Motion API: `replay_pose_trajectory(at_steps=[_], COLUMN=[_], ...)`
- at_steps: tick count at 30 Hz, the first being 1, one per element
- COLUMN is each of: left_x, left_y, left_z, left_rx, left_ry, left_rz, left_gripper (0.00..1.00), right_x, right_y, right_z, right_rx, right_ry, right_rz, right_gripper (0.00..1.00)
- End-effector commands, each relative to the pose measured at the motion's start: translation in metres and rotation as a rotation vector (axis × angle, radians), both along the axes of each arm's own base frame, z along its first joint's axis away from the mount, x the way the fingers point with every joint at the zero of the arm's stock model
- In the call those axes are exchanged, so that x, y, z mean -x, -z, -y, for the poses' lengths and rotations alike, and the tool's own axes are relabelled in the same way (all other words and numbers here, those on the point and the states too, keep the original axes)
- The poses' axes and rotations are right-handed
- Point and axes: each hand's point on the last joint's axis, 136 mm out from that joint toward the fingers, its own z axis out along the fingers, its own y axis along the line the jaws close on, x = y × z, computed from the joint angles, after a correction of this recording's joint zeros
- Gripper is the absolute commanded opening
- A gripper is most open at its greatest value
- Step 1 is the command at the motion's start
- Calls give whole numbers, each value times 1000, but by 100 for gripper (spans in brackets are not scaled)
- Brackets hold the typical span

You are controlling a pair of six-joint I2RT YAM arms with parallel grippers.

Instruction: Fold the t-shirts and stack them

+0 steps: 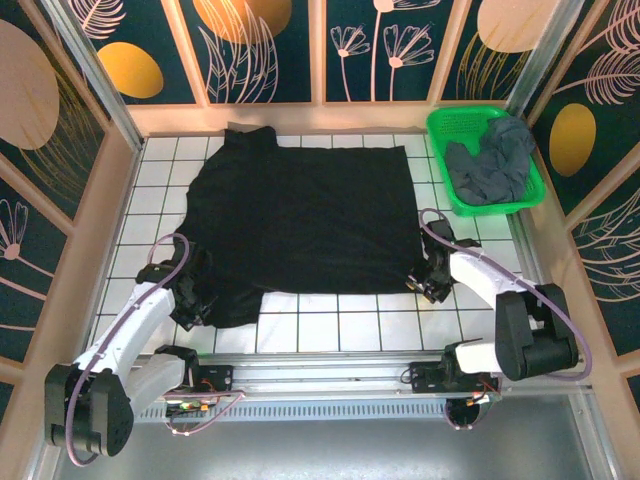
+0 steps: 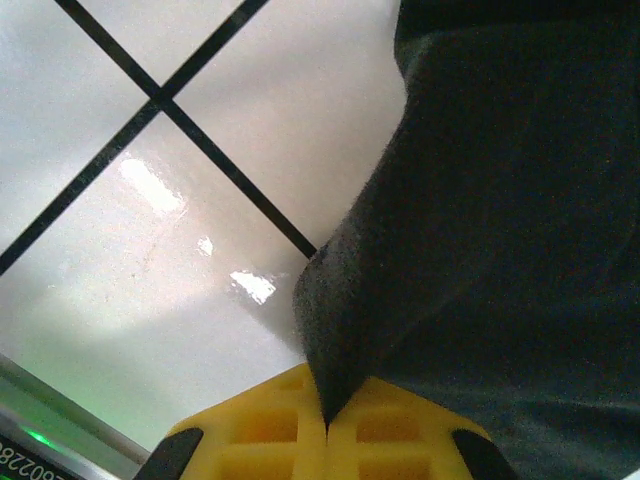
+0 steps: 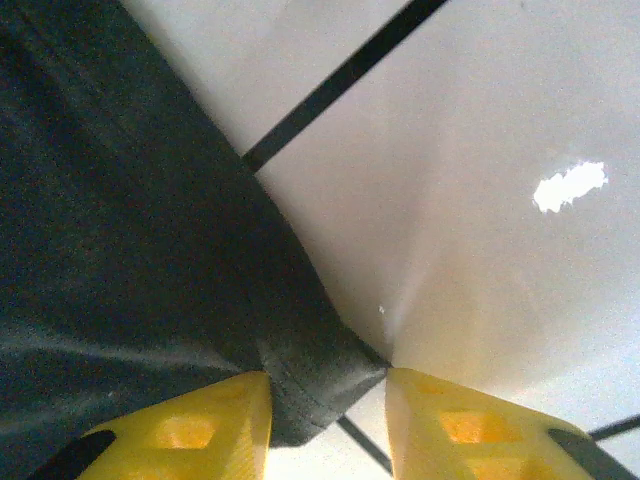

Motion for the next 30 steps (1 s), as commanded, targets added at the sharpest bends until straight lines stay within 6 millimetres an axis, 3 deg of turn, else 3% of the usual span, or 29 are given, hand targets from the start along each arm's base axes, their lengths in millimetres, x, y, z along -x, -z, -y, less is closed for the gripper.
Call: replay_pose_trajectory(at_steps=[1, 5, 13, 19, 24, 30], left_x=[-4, -25, -99, -165, -205, -231], left_y=[-8, -22, -86, -127, -138, -123], left_z=[-4, -2, 1, 6, 5, -6], left_rx=[-25, -20, -65, -96, -139, -212], left_ry=[-27, -33, 1, 29, 46, 68], left_rz=[21, 97, 270, 386, 416, 399], left_gripper=[0, 0, 0, 0, 0, 0], right_x=[-13, -22, -49, -92, -128, -164], right_y=[4, -7, -53, -83, -87, -82], right_z=[2, -1, -7, -12, -14, -16], right_rx=[36, 57, 46, 7, -23, -19], right_ry=[-24, -61, -61, -33, -10, -8], right_rz=[41, 85, 179, 234, 250, 257], right_gripper=[23, 0, 0, 0, 0, 0])
